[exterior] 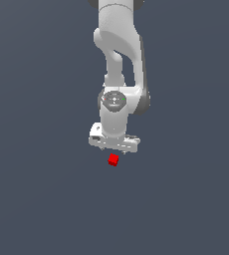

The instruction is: Pick up the red cube and move it to a goal position.

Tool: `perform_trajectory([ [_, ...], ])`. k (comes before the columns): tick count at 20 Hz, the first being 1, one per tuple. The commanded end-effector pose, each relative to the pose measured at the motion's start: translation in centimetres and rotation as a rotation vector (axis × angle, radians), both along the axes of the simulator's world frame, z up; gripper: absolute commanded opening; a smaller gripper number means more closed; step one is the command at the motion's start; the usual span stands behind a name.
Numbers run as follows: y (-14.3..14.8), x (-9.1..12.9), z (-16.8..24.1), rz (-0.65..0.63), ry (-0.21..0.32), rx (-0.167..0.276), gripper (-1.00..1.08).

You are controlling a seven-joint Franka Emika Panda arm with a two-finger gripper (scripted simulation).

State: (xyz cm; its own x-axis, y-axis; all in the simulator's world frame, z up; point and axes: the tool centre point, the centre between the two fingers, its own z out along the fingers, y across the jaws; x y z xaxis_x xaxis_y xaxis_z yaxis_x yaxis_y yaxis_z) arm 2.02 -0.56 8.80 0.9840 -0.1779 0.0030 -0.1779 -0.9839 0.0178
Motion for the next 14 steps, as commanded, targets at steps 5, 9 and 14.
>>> perform_trajectory([
  [5, 0.0, 1.0, -4.5, -0.096, -0.001, 0.011, 1.0],
  [9, 0.0, 1.5, -6.1, -0.129, -0.001, 0.015, 1.0],
  [14, 0.0, 1.7, -6.8, -0.146, -0.002, 0.018, 1.0],
])
